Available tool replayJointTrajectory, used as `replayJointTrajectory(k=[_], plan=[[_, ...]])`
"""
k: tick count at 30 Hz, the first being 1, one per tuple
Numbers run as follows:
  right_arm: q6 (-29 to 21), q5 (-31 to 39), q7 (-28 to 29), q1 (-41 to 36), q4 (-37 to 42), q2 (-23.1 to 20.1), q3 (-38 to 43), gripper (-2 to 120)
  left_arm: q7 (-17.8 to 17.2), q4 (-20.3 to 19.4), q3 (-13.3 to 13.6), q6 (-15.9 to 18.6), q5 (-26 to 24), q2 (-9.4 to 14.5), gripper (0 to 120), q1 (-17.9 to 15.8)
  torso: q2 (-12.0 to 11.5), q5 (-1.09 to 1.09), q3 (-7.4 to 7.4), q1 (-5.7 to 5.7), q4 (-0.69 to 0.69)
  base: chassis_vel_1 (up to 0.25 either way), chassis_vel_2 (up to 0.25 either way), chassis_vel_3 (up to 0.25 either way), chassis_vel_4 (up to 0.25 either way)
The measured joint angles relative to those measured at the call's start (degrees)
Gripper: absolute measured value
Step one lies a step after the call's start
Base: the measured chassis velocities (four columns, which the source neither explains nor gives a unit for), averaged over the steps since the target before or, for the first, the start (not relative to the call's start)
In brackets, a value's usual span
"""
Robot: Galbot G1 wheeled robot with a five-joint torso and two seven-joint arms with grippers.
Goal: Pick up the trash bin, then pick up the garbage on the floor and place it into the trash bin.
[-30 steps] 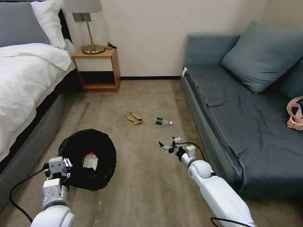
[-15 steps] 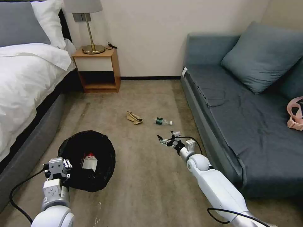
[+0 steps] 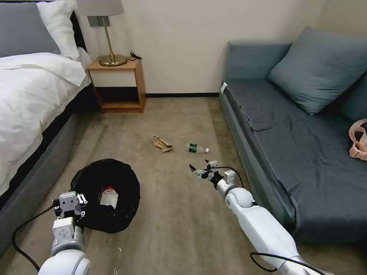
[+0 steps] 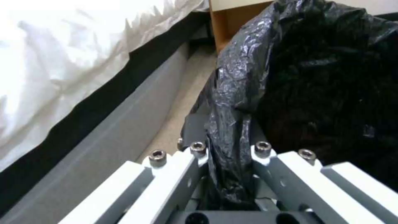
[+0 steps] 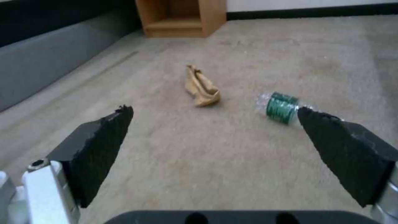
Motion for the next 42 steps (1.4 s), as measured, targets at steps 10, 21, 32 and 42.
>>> replayJointTrajectory(k=[10, 21, 32, 42], plan=[[0.03, 0.02, -0.2, -0.02, -0.14, 0.19, 0.16, 100, 0.12, 0.24, 0.43, -0.08, 0.25, 0.04, 4, -0.08, 0.0, 0.0, 0.01, 0.0, 0.0, -0.142, 0.153, 0.133, -0.153], [0.0, -0.27, -0.44, 0.16, -1.06, 0.81, -0.15, 100, 0.18, 0.56, 0.53, -0.28, 0.42, 0.05, 4, -0.03, 0.0, 0.01, 0.0, 0.0, 0.01, -0.146, 0.149, 0.155, -0.151], [0.79, -1.28, -1.31, 0.43, -3.52, 1.64, -0.5, 100, 0.2, 1.08, 0.64, -0.31, 0.55, -0.04, 4, -0.14, 0.0, 0.0, 0.0, 0.0, 0.01, -0.18, 0.181, 0.184, -0.169], [1.13, -1.94, -1.74, 0.79, -4.6, 2.14, -0.9, 100, 0.21, 1.77, 0.67, -0.35, 0.61, 0.09, 4, -0.62, 0.0, -0.02, 0.0, 0.0, 0.01, -0.21, 0.199, 0.203, -0.214]])
